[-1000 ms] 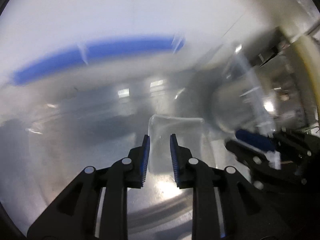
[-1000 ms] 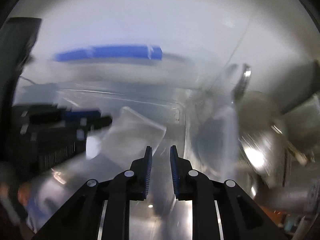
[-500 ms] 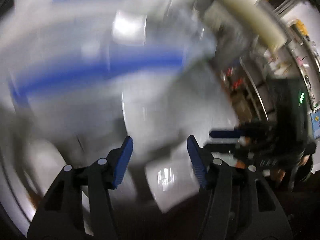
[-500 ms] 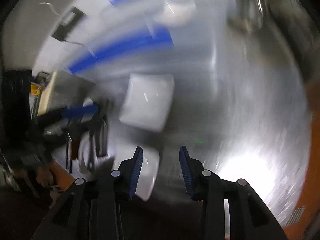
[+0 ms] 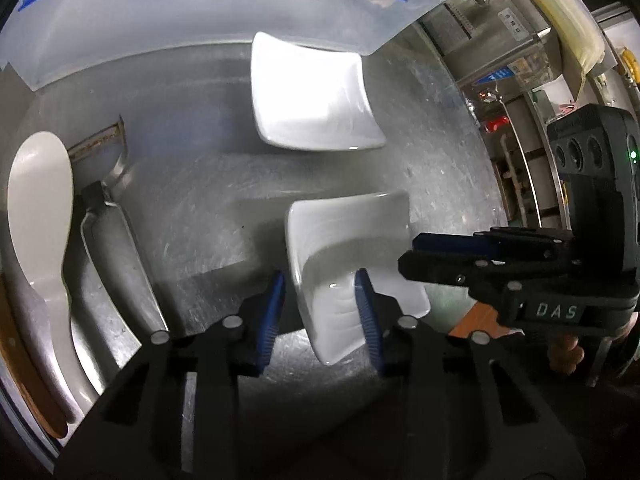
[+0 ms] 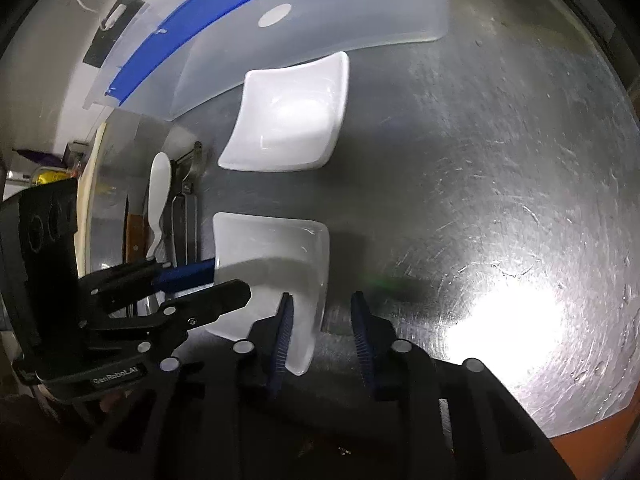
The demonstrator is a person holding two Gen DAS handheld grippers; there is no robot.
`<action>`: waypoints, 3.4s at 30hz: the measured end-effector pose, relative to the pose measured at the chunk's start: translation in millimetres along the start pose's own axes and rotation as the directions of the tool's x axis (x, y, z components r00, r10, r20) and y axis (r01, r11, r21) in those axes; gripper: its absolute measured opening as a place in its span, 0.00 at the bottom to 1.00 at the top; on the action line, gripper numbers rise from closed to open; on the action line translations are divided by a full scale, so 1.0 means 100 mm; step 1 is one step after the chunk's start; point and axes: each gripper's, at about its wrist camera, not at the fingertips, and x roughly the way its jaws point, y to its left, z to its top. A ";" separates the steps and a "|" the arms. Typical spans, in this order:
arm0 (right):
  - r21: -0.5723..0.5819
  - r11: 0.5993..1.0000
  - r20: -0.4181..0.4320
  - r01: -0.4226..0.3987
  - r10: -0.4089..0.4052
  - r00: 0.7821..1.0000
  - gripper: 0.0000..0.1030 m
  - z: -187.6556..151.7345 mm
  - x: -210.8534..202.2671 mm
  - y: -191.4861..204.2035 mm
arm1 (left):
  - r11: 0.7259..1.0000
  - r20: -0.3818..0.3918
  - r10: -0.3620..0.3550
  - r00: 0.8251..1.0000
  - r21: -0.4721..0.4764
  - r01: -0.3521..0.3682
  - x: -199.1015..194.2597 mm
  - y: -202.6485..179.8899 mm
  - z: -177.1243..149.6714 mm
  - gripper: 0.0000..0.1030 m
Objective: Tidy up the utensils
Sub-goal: 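Close the left and right grippers on a third white square dish, then carry the third dish with both grippers into the clear box and release, then close the left and right grippers on the last white square dish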
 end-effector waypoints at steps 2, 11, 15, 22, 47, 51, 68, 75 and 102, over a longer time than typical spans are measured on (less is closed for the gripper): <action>0.003 1.000 -0.005 -0.002 0.002 1.000 0.22 -0.02 -0.01 -0.04 | 1.000 -0.007 0.014 1.000 -0.008 -0.014 0.01 0.01 -0.03 0.27; -0.005 1.000 -0.024 0.006 -0.006 1.000 0.09 0.04 0.17 0.04 | 0.999 -0.020 0.040 0.999 -0.001 -0.040 0.06 -0.03 -0.06 0.11; -0.019 0.999 -0.003 0.032 -0.032 0.999 0.08 0.04 0.16 0.07 | 0.999 -0.005 0.040 0.999 0.011 -0.040 0.03 -0.07 -0.05 0.09; -0.133 0.987 0.141 0.086 -0.067 0.988 0.08 0.09 -0.32 0.34 | 0.995 0.116 0.053 0.992 0.078 -0.062 -0.40 -0.27 0.08 0.09; 0.059 0.973 0.126 0.223 -0.228 0.965 0.09 3.13 -0.30 -0.15 | 0.966 -0.001 0.157 0.988 0.210 -0.154 0.08 0.19 3.36 0.09; 0.052 0.965 0.122 0.258 -0.263 0.957 0.10 3.19 -0.24 -0.17 | 0.970 -0.013 0.147 0.989 0.200 -0.141 0.14 0.24 3.45 0.09; -0.227 0.962 0.370 0.152 -0.059 0.927 0.25 1.10 -1.33 -0.02 | 0.935 0.477 0.020 0.879 0.303 -0.186 -1.61 -0.47 1.57 0.13; -0.101 0.992 0.163 0.078 -0.061 0.985 0.25 0.56 -0.42 -0.30 | 0.973 0.282 0.051 0.958 0.204 -0.112 -0.76 -0.28 0.63 0.13; 0.058 0.997 0.140 0.043 -0.051 0.989 0.25 0.97 0.14 -0.33 | 0.982 0.162 0.140 0.977 0.102 -0.158 0.00 0.08 0.78 0.13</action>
